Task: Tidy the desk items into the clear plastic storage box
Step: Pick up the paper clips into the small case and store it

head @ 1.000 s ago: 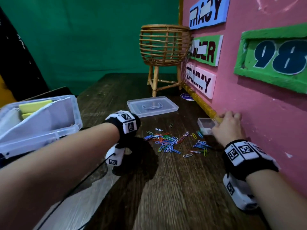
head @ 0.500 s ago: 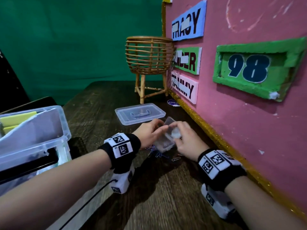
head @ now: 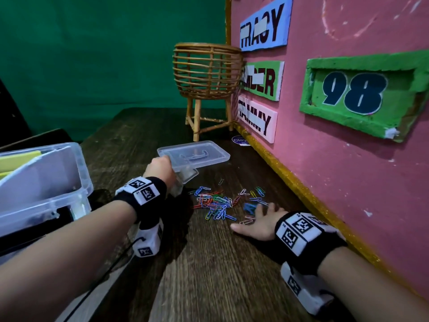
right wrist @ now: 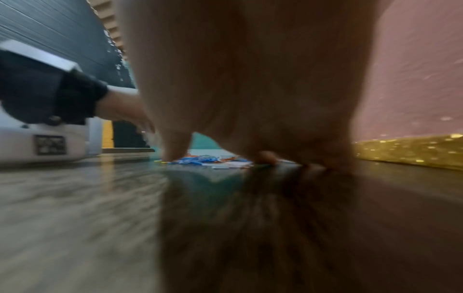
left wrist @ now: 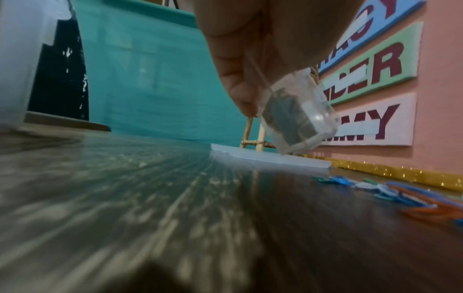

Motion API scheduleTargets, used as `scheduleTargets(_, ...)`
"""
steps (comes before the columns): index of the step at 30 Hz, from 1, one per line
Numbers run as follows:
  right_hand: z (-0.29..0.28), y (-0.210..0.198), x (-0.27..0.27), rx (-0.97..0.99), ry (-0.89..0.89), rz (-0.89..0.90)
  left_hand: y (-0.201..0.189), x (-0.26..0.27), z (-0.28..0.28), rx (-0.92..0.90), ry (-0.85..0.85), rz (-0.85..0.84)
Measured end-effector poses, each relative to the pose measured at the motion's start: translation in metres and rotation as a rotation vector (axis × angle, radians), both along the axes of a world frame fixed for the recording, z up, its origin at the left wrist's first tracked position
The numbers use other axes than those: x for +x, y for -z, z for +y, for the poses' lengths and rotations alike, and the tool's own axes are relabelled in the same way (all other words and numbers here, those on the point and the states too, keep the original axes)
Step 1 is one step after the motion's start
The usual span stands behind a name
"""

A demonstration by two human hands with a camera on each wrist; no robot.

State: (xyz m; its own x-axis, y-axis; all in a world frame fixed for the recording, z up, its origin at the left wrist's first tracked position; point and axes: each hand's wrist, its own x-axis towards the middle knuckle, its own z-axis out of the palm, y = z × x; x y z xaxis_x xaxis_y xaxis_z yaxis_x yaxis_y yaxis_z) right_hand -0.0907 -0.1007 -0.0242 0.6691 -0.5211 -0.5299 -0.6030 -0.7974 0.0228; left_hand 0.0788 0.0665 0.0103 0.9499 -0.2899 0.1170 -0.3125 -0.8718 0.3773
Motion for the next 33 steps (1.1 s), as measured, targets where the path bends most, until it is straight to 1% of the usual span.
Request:
scheduleTargets(2,0.004,-0.001,0.006,0.103,-0.126,-0.010,-0.001,0.000,-0.006,-0.024,0.006,0.003)
scheduleTargets(4,0.005,-0.002,0.012,0.175,-0.154,-0.086,-0.002,-0.004,-0.015,-0.073,0.022,0.005)
scheduleTargets(5,0.004,-0.001,0.014,0.165,-0.134,-0.141,-0.004,-0.005,-0.019,-0.098,0.033,0.004)
scheduleTargets(7,-0.001,0.002,0.018,0.068,-0.036,-0.195,-0.005,-0.006,-0.024,-0.136,0.055,-0.010)
scheduleTargets(9,-0.009,0.004,0.021,-0.040,0.091,-0.159,-0.005,-0.002,-0.025,-0.169,0.055,-0.037)
scheduleTargets(11,-0.015,0.003,0.024,-0.087,0.178,-0.125,-0.005,0.001,-0.025,-0.192,0.047,-0.044)
scheduleTargets(14,-0.023,0.002,0.035,-0.071,0.191,-0.114,-0.004,0.004,-0.028,-0.213,0.072,-0.045)
scheduleTargets(16,-0.025,-0.001,0.045,-0.027,0.183,-0.166,-0.003,0.006,-0.028,-0.241,0.087,-0.045)
scheduleTargets(18,-0.028,-0.004,0.055,-0.004,0.157,-0.193,-0.002,0.010,-0.028,-0.257,0.091,-0.039)
scheduleTargets(21,-0.032,-0.007,0.063,0.041,0.128,-0.130,-0.001,0.012,-0.029,-0.270,0.098,-0.040)
scheduleTargets(24,-0.022,-0.009,0.066,0.066,-0.019,-0.100,-0.001,0.015,-0.032,-0.282,0.111,-0.043)
scheduleTargets(26,-0.008,-0.012,0.067,0.176,-0.136,-0.110,0.000,0.017,-0.035,-0.284,0.119,-0.039)
scheduleTargets(28,-0.002,-0.015,0.067,0.250,-0.170,-0.130,0.000,0.019,-0.037,-0.282,0.123,-0.038)
scheduleTargets(29,-0.002,-0.015,0.067,0.225,-0.152,-0.163,0.000,0.021,-0.038,-0.285,0.121,-0.039)
scheduleTargets(31,-0.004,-0.014,0.063,0.083,-0.042,-0.213,0.001,0.023,-0.038,-0.297,0.114,-0.041)
scheduleTargets(33,-0.002,-0.012,0.051,-0.043,0.061,-0.156,0.001,0.024,-0.038,-0.319,0.109,-0.042)
